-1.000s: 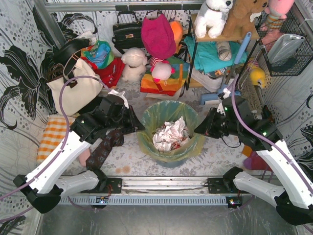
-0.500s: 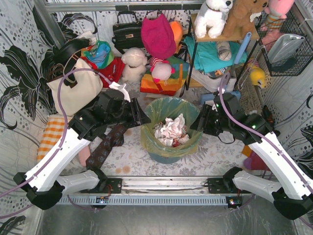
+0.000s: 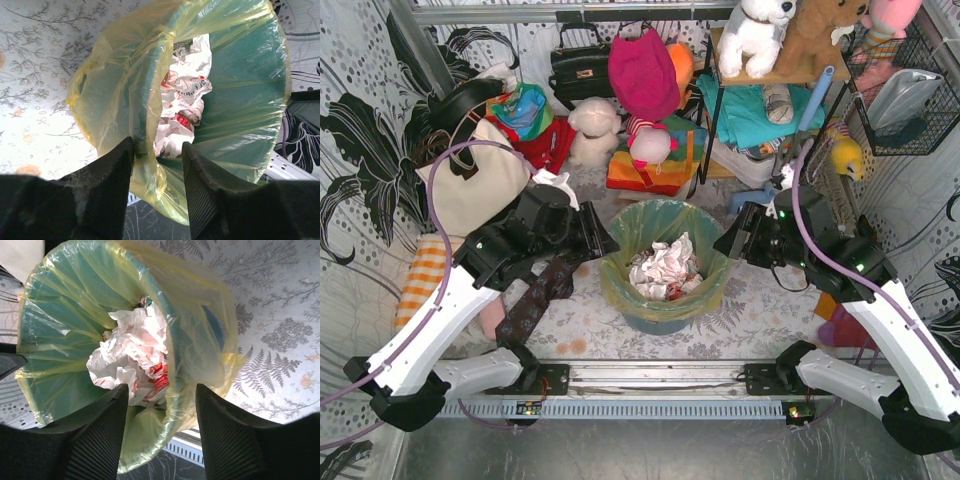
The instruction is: Tie the trash bag
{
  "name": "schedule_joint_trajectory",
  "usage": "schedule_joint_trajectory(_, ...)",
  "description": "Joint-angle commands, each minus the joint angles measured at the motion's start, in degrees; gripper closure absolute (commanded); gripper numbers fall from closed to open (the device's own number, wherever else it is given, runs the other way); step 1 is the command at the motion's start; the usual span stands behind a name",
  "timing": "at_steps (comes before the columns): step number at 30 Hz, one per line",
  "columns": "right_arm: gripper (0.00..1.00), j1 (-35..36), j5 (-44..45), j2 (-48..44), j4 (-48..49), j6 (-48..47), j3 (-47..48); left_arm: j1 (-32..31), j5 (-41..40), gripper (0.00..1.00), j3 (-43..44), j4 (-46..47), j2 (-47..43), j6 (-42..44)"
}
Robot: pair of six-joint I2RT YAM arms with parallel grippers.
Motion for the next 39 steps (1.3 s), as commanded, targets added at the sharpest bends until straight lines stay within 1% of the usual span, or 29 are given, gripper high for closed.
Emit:
schedule_joint_trajectory(1, 0.42, 0.47, 4.56, -2.72, -0.54, -2.02, 2.10, -0.16, -4.49, 0.48, 2.27, -0.44, -1.93, 1.37)
schedule_joint_trajectory(6, 0.41, 0.47, 6.33, -4.43, -1.06, -1.78, 1.62, 0.27, -7.18, 0.47, 3.36, -0.82, -3.05, 1.26)
schedule_joint_trajectory(11, 0.40, 0.47, 6.91, -5.78, -1.67, -0.63, 0.17, 0.75, -12.33, 0.47, 3.00, -3.40, -4.11, -0.24)
schedule_joint_trajectory(15, 0.41, 0.47, 7.37, -6.83, -1.76, 0.88, -2.67, 1.56, -14.16, 0.47, 0.26, -3.71, -5.85, -1.32)
schedule_joint_trajectory(18, 0.41, 0.47, 7.96, -8.16, -1.92, 2.24, -5.69, 2.94, -14.62, 0.47, -4.37, -3.35, -7.91, -1.76)
schedule_joint_trajectory(24, 0.43, 0.47, 8.91, -13.31, 0.58, 5.38, -14.55, 8.34, -11.24, 0.48, -15.38, -0.06, -11.39, -1.16)
schedule_joint_trajectory(30, 0.44, 0.47, 4.55, -15.42, 6.68, 8.06, -23.83, 11.42, -3.35, 0.48, -23.71, 6.12, -12.28, -1.44)
schedule_joint_trajectory(34, 0.44, 0.47, 1.31, -14.47, 12.53, 9.28, -28.83, 11.67, -1.59, 0.48, -25.57, 7.88, -11.52, -1.72)
schedule_joint_trajectory(39, 0.43, 0.47, 0.62, -12.02, 17.21, 9.65, -31.04, 11.66, -0.79, 0.48, -24.85, 8.02, -11.37, -1.51)
